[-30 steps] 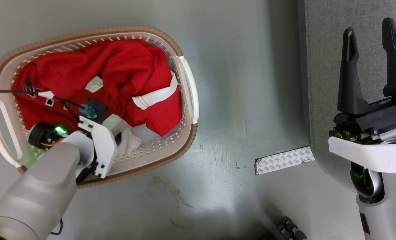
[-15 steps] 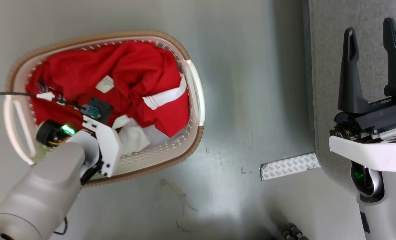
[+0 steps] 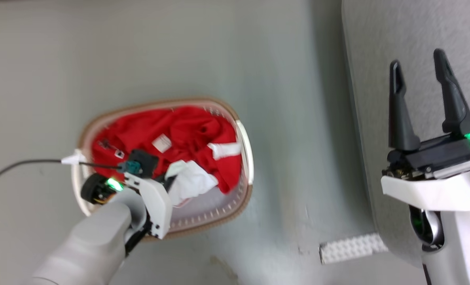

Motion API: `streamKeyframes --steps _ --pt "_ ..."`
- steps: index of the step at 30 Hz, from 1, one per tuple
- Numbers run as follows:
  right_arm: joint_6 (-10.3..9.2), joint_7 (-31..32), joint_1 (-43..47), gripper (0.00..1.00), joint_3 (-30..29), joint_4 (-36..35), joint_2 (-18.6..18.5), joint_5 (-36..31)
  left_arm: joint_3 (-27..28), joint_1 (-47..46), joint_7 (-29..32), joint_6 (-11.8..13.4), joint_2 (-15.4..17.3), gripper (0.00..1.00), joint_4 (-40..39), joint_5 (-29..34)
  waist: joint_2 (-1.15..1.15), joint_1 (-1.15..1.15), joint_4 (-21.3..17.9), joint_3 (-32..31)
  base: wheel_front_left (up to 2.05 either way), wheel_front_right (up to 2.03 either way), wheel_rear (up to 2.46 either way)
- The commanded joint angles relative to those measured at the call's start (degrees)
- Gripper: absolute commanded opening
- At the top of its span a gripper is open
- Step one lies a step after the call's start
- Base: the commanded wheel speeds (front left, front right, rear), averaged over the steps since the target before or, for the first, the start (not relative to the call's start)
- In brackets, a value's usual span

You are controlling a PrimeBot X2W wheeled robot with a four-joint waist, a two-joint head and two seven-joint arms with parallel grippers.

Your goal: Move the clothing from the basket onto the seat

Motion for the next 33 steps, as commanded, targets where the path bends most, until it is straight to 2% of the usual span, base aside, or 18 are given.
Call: streamKeyframes --steps 1,11,17,25,33 --pt "-0.12 -0.01 1.44 1.00 -0.04 0.66 0.08 -0.62 -0.16 1.25 -1.08 0.08 -0.08 0.00 -0.52 -0.54 0.00 0.01 2.21 -5.93 0.00 0.00 0.00" --pt "-0.12 -0.01 5.84 1.00 -0.22 3.46 -2.16 0.18 0.65 3.97 -3.49 0.08 -0.97 0.00 -5.15 -0.32 0.00 0.01 6.01 -17.32 0.00 0.00 0.00" --pt "-0.12 0.00 9.02 1.00 0.12 5.04 -3.45 0.99 7.24 7.01 -3.50 0.49 0.04 0.00 -11.47 3.69 0.00 0.01 7.93 -24.12 0.00 0.00 0.00" --pt "-0.12 0.00 12.55 1.00 0.82 6.26 -4.56 2.45 16.98 11.63 -3.49 3.42 1.88 0.00 -21.76 9.62 0.00 0.01 8.95 -30.99 0.00 0.00 0.00" --pt "-0.12 0.00 14.97 1.00 0.92 6.73 -4.58 3.75 25.18 14.73 -3.49 6.29 2.69 0.00 -31.01 13.48 0.00 0.01 9.14 -34.51 0.00 0.00 0.00"
